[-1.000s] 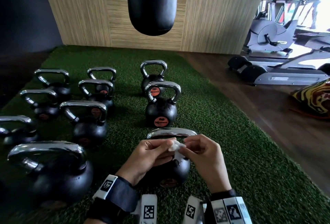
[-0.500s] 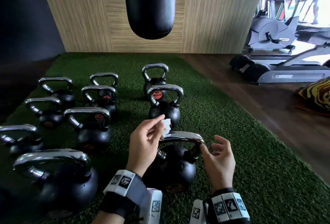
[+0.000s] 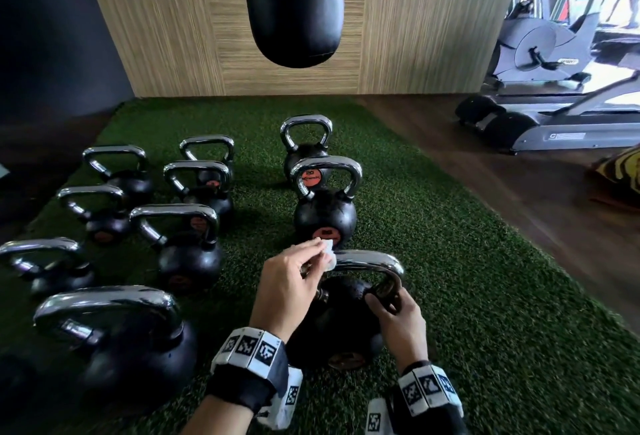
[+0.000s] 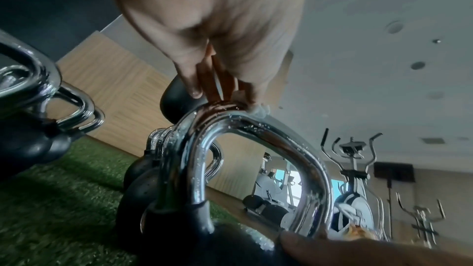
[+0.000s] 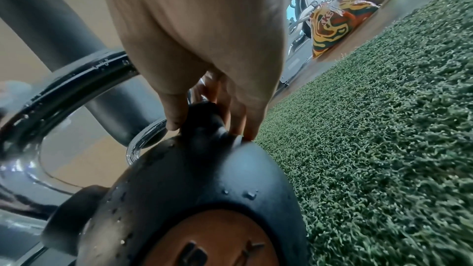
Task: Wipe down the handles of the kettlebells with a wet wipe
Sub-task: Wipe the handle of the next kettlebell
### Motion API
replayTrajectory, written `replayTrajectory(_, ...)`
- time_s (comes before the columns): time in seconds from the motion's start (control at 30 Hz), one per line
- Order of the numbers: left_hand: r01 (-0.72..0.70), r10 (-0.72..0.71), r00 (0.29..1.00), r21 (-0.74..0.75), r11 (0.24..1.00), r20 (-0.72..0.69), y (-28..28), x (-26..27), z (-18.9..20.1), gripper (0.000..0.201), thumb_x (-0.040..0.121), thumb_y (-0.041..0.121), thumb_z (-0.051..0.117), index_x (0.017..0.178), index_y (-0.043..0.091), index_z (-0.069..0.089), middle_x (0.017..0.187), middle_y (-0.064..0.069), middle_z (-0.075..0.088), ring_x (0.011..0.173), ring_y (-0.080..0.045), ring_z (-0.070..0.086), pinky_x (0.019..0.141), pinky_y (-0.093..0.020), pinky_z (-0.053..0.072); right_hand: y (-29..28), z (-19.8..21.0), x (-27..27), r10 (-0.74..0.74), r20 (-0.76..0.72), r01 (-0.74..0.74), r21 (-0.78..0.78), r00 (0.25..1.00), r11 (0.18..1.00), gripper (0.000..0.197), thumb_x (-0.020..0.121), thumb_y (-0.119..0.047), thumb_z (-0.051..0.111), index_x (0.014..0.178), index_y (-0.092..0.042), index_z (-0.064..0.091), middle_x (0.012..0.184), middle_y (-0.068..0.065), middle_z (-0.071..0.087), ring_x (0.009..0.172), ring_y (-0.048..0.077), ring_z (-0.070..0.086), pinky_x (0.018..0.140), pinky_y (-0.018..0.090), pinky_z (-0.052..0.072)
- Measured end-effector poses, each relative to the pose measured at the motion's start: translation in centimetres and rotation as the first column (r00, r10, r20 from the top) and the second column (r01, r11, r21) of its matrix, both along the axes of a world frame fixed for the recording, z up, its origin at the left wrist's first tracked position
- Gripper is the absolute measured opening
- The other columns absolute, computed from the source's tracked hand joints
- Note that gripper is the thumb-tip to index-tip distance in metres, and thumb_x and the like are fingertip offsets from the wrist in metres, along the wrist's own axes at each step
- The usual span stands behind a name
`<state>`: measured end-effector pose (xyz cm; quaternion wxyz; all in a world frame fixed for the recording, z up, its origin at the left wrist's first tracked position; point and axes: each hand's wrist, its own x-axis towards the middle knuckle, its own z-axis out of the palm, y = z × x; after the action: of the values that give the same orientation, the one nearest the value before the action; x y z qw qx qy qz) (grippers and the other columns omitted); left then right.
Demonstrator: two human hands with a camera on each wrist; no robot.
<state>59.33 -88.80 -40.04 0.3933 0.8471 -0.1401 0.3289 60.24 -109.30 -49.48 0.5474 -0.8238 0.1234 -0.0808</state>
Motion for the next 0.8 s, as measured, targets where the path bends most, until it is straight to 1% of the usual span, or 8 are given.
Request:
replayTrajectory(0.1,0.016,-0.016,1.000,0.009,1.000,0.002,0.3,-0.2,-0.8,0.023,0.094,0.022,0.073,0.115,0.015,0.078,0.117,0.006,0.076,0.112,0.001,0.069,0.103,-0.023,0.052,0.1,0.2,-0.2,0.007,0.005,-0.007,-0.004,1.000,1.000,0.024,0.084,-0.036,0.079,0.101,-0.024,0.068,0.092,-0.006,0.074,0.086,0.015,0.069,0.076,0.031,0.051)
replayTrajectory(0.17,-0.057,0.055,0.998,-0.102,0.993,-0.023,1.4,-0.5,-1.8,0.022,0.094,0.031,0.071,0.111,0.020,0.080,0.109,0.010,0.078,0.101,0.006,0.071,0.090,-0.015,0.055,0.2,0.4,-0.4,0.007,-0.008,-0.007,-0.018,1.000,1.000,0.025,0.085,-0.036,0.078,0.104,-0.023,0.068,0.094,-0.004,0.073,0.089,0.018,0.068,0.077,0.030,0.047)
replayTrajectory(0.23,-0.112,0.084,0.990,-0.261,0.959,-0.117,2.5,-0.9,-3.2,0.021,0.095,0.036,0.071,0.111,0.026,0.078,0.102,0.010,0.079,0.092,0.001,0.074,0.079,-0.017,0.059,0.3,0.6,-0.4,0.004,-0.008,-0.004,-0.028,1.000,1.000,0.023,0.086,-0.036,0.077,0.102,-0.022,0.067,0.094,-0.003,0.073,0.090,0.019,0.067,0.075,0.028,0.044)
replayTrajectory(0.4,-0.023,-0.069,0.981,-0.461,0.887,-0.182,3.3,-1.0,-5.8,0.024,0.095,0.020,0.070,0.117,0.028,0.074,0.109,0.012,0.077,0.102,-0.006,0.074,0.088,-0.020,0.059,0.3,0.7,-0.4,0.007,-0.012,-0.008,-0.031,1.000,0.999,0.021,0.086,-0.035,0.077,0.100,-0.022,0.067,0.095,-0.004,0.073,0.090,0.018,0.068,0.078,0.029,0.046)
replayTrajectory(0.5,-0.043,-0.149,0.961,-0.660,0.750,-0.232,2.5,-1.1,-7.2,0.022,0.094,0.024,0.069,0.113,0.033,0.076,0.111,0.010,0.078,0.108,-0.008,0.073,0.090,-0.016,0.055,0.2,0.7,-0.3,0.012,-0.009,-0.012,-0.048,1.000,0.999,0.021,0.085,-0.036,0.077,0.099,-0.024,0.067,0.091,-0.007,0.072,0.086,0.015,0.067,0.073,0.027,0.045)
replayTrajectory(0.63,-0.144,-0.190,0.933,-0.803,0.579,-0.305,1.8,-1.2,-9.1,0.024,0.090,0.015,0.072,0.109,0.028,0.077,0.109,0.004,0.079,0.106,-0.011,0.073,0.096,-0.022,0.056,-0.1,0.6,0.0,-0.003,-0.009,0.002,-0.066,1.000,0.998,0.021,0.081,-0.037,0.080,0.093,-0.027,0.066,0.083,-0.016,0.067,0.081,0.009,0.065,0.062,0.016,0.040)
replayTrajectory(0.7,-0.198,-0.161,0.921,-0.781,0.592,-0.355,1.4,-1.3,-9.7,0.027,0.091,0.004,0.071,0.107,0.025,0.076,0.104,0.008,0.079,0.100,-0.002,0.073,0.097,-0.020,0.055,-0.2,0.4,0.3,-0.010,-0.008,0.010,-0.062,1.000,0.998,0.026,0.078,-0.037,0.083,0.095,-0.026,0.066,0.084,-0.014,0.069,0.082,0.011,0.067,0.064,0.024,0.046)
replayTrajectory(0.8,-0.233,-0.121,0.903,-0.708,0.667,-0.411,1.0,-1.7,-10.6,0.027,0.090,-0.002,0.071,0.108,0.018,0.077,0.089,0.025,0.077,0.088,0.012,0.069,0.089,-0.010,0.053,-0.6,0.1,0.7,0.019,-0.032,-0.020,-0.022,0.999,1.000,0.035,0.074,-0.034,0.086,0.104,-0.026,0.068,0.091,-0.008,0.075,0.086,0.015,0.071,0.079,0.035,0.057)
